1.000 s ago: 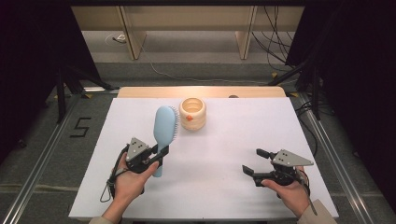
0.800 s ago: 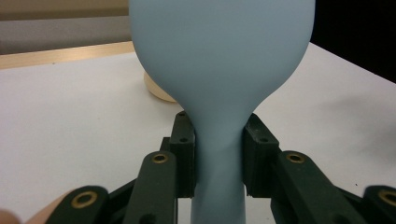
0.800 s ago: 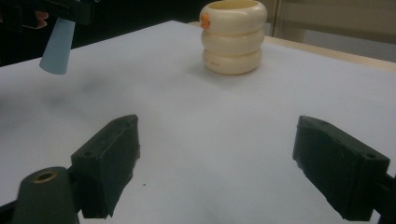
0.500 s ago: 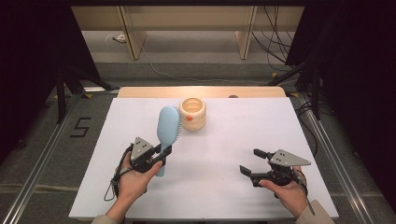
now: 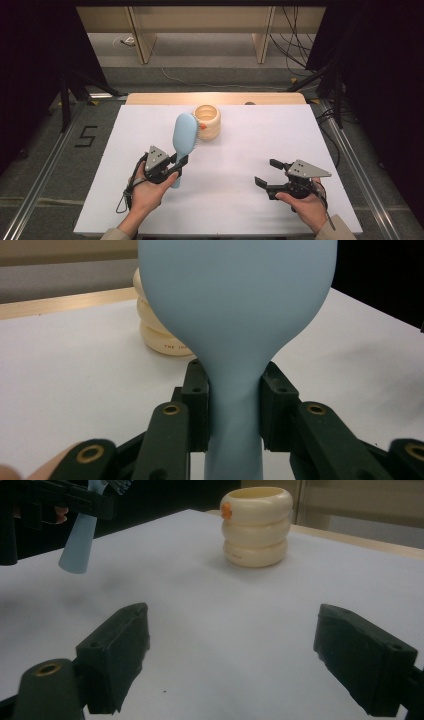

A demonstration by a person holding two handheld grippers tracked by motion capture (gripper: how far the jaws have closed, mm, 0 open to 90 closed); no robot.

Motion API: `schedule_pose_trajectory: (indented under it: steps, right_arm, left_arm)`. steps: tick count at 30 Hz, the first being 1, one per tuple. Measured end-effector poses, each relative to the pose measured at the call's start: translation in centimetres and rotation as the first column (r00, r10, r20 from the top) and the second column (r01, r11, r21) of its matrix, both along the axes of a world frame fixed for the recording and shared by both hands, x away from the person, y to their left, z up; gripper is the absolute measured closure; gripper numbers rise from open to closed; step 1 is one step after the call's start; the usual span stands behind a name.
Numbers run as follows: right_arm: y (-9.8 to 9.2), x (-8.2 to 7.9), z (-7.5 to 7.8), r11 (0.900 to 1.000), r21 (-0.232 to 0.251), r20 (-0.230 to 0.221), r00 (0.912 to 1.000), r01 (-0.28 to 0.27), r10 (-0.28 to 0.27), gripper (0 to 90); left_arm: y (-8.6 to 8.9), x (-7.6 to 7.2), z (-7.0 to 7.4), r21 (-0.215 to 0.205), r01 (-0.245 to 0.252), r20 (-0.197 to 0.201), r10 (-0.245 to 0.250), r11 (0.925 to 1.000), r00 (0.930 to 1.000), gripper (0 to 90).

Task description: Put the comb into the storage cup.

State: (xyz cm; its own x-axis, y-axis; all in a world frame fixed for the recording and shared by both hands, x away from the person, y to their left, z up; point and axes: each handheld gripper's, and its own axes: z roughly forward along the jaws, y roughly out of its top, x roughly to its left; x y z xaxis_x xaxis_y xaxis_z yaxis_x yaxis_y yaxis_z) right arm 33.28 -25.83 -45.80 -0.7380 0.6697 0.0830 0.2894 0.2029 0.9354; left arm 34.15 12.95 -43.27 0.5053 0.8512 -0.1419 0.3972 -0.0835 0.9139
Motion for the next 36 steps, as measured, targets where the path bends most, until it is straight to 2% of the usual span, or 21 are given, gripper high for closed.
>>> schedule_pose_trajectory:
  steps: [36]
  right_arm:
    - [2.0,0.4,-0.1,0.999,0.005,-0.010,0.9995,-0.031,0.032,15.8]
  left_arm:
    - [-3.0,0.6,0.2,0.010,0.056,0.010,-0.056,0.9984,0.9984,69.5]
